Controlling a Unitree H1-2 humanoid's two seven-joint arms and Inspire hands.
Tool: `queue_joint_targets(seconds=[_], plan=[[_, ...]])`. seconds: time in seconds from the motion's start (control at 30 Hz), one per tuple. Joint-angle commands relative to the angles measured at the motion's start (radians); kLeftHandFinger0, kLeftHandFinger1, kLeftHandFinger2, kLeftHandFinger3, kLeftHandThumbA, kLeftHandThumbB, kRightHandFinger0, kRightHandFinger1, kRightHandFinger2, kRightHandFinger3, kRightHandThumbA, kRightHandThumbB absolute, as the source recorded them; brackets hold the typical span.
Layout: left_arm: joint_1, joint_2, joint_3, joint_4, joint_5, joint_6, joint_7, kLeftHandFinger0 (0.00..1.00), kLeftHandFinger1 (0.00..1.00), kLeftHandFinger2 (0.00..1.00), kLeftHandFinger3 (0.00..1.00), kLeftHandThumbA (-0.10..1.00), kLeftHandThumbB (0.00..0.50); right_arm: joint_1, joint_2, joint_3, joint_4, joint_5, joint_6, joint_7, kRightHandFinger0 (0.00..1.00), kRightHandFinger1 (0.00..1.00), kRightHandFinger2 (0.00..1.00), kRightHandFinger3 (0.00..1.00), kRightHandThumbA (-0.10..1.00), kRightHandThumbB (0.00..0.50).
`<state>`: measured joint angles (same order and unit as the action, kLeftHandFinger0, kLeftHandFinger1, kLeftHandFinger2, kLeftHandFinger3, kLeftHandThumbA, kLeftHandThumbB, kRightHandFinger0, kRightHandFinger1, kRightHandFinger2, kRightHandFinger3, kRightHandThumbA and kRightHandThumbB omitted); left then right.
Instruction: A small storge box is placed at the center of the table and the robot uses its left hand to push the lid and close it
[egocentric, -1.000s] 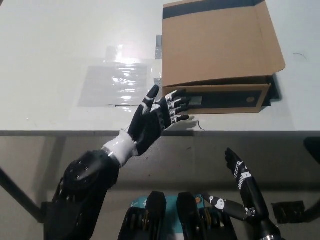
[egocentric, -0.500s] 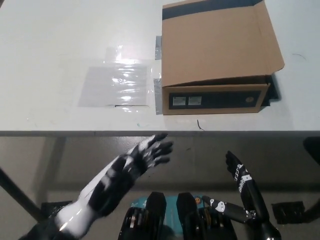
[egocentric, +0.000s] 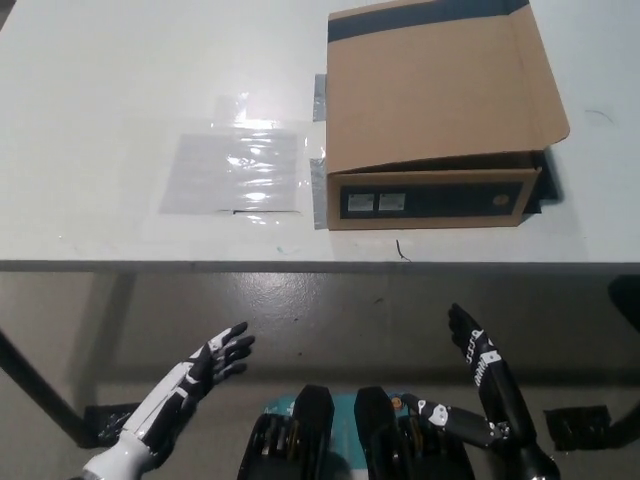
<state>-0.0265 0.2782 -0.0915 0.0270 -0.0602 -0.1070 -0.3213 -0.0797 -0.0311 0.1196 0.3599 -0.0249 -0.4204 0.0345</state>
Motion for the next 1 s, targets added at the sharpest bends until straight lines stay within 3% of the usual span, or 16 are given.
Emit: queue_joint_targets(seconds=[0.0,0.27,0.5,0.97], plan=[[-0.039,0.032,0.025,0.068,0.125,-0.194,0.078,1.0,1.0,1.0,1.0,1.0,0.361,-0.016,0.007,0.008,-0.004,0.004,-0.05,0.016,1.0,1.0,1.0,1.0,1.0,0.323],[-0.048,0.026,0.031,0.116,0.115,-0.225,0.071,1.0,1.0,1.0,1.0,1.0,0.33,-0.014,0.01,0.008,-0.004,0.005,-0.05,0.011,1.0,1.0,1.0,1.0,1.0,0.327],[-0.045,0.018,0.031,0.1,0.123,-0.19,0.069,1.0,1.0,1.0,1.0,1.0,0.36,-0.007,0.005,0.012,-0.01,0.002,-0.05,0.012,1.0,1.0,1.0,1.0,1.0,0.334],[-0.067,0.011,0.04,0.083,0.123,-0.162,0.062,1.0,1.0,1.0,1.0,1.0,0.323,-0.024,-0.002,0.014,-0.002,-0.009,-0.05,0.007,1.0,1.0,1.0,1.0,1.0,0.338]])
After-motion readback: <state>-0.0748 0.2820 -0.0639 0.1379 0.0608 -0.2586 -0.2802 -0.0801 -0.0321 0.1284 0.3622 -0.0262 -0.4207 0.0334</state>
